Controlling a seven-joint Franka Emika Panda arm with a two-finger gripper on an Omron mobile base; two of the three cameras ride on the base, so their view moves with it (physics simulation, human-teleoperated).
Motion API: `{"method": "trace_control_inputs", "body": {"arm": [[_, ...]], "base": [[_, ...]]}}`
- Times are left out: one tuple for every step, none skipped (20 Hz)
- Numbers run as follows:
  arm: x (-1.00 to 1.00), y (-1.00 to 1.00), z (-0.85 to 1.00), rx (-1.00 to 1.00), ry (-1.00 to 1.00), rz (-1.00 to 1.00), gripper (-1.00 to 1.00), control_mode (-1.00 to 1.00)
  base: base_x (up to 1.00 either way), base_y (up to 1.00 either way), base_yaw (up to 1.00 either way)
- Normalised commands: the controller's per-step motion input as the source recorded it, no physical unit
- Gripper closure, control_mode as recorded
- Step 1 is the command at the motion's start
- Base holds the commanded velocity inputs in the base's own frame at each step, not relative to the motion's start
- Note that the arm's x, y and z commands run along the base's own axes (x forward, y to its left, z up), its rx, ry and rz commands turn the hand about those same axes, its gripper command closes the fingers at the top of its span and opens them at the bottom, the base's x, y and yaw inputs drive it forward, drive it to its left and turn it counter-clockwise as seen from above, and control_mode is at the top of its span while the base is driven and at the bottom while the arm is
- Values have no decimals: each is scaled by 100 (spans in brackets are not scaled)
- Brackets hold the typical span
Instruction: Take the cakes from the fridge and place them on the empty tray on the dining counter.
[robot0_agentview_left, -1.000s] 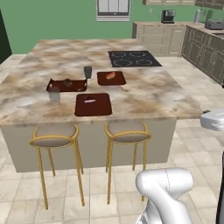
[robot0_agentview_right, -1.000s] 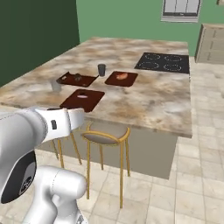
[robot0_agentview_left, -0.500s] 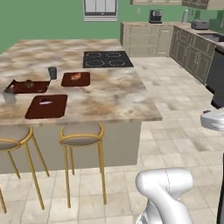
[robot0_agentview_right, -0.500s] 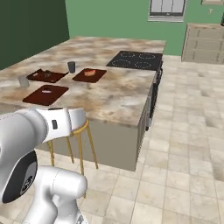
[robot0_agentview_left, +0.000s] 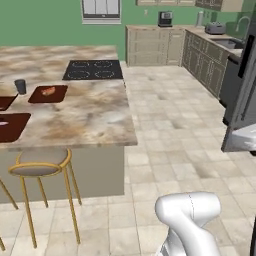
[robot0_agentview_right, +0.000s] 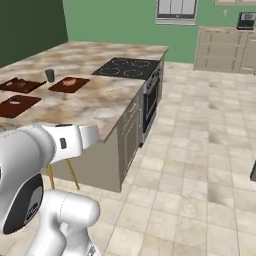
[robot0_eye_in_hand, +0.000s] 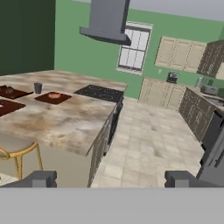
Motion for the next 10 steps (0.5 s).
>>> {"method": "trace_control_inputs", "body": {"arm": [[0, 0, 0, 0, 0, 0, -100, 100], [0, 0, 0, 0, 0, 0, -100, 100], [0, 0, 0, 0, 0, 0, -100, 100], [0, 0, 0, 0, 0, 0, -100, 100], [0, 0, 0, 0, 0, 0, -100, 100], [0, 0, 0, 0, 0, 0, -100, 100], [0, 0, 0, 0, 0, 0, -100, 100], [0, 0, 0, 0, 0, 0, -100, 100], [0, 0, 0, 0, 0, 0, -100, 100], [0, 0, 0, 0, 0, 0, -100, 100]], "base": [[72, -65, 3], [83, -50, 4], [93, -30, 4], [100, -19, 3], [100, -5, 5], [100, 0, 5], [100, 0, 5], [100, 0, 6], [100, -9, 6], [100, -19, 5]]}}
